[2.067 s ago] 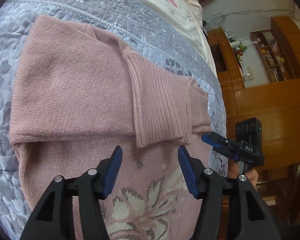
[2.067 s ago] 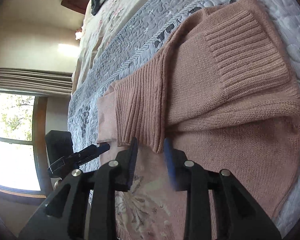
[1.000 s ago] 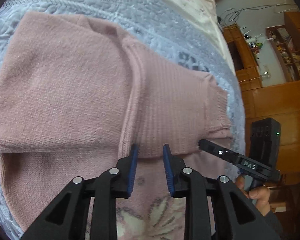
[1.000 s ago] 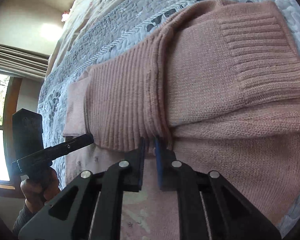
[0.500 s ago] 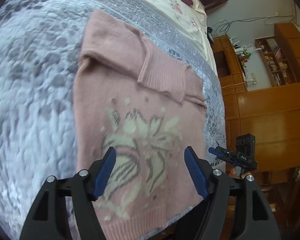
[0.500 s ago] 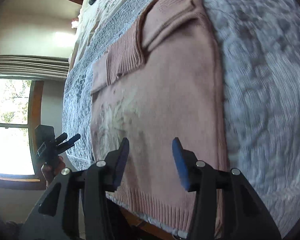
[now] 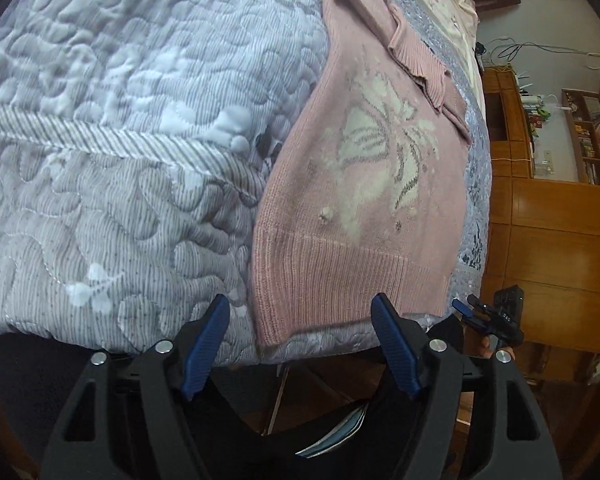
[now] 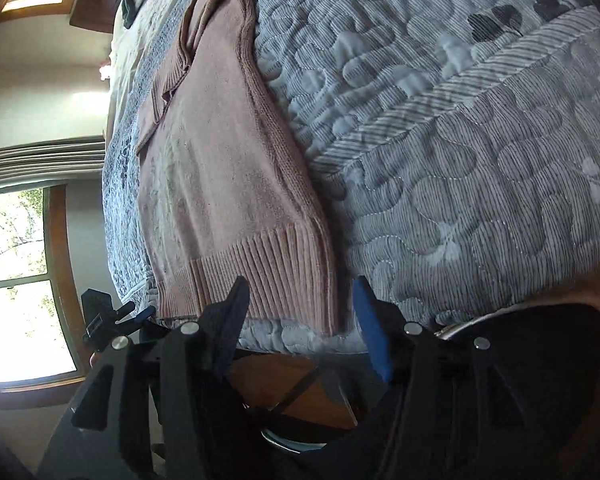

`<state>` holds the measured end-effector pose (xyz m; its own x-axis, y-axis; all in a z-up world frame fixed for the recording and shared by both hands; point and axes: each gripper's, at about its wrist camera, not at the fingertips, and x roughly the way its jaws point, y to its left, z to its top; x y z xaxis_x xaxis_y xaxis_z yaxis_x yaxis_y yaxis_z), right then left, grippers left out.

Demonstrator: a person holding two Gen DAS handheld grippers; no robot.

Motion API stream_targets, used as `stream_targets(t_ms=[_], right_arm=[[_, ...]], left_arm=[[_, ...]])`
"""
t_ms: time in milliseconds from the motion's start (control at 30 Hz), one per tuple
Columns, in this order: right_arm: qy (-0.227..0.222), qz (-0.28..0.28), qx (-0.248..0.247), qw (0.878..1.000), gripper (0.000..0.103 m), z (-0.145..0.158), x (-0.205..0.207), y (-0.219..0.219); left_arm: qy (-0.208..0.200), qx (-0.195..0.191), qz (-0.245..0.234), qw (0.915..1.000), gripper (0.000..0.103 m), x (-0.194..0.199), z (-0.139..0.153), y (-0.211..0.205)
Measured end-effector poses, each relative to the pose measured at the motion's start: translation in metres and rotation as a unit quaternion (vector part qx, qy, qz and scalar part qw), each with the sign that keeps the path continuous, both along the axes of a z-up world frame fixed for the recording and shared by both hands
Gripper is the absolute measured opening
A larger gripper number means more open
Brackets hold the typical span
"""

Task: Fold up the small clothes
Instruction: 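Open both tools and lift them away from the folded sweater, then close both tools on the ribbed hem of the pink sweater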

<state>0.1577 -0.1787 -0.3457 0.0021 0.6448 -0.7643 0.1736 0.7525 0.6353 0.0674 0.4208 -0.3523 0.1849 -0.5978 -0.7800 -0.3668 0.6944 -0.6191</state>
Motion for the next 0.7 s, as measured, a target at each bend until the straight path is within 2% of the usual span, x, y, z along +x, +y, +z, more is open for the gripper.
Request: stream_targets(t_ms=[300,567,600,667,700], right_arm=[[0.018,-0.015,-0.004,1.000,0.054,-0.018,-0.011,0.001],[0.027,-0.011,-0.014,0.999,0.053,-0.024,-0.008,0.021],[0.028,-0.010,-0.013,0.999,0.053,-0.024,-0.008,0.025],[0.029,-0.005,-0.015,0.999,0.053,-0.024,-0.010,0.027],[0.028,-0.003,-0.016,0.999,0.053,-0.024,-0.009,0.031]], left_arm=[[0.053,-0.010,-0.010,0.9985,0.074,0.013,-0.024,-0.016],[0.055,-0.023,-0.008,0.9982,0.072,0.015,-0.034,-0.033],[0.055,-0.026,-0.005,0.9981,0.070,0.014,-0.036,-0.033],[0.066,-0.034,0.003,0.9973,0.044,0.010,-0.042,-0.030],[0.070,-0.037,0.007,0.9968,0.038,0.008,-0.045,-0.028]])
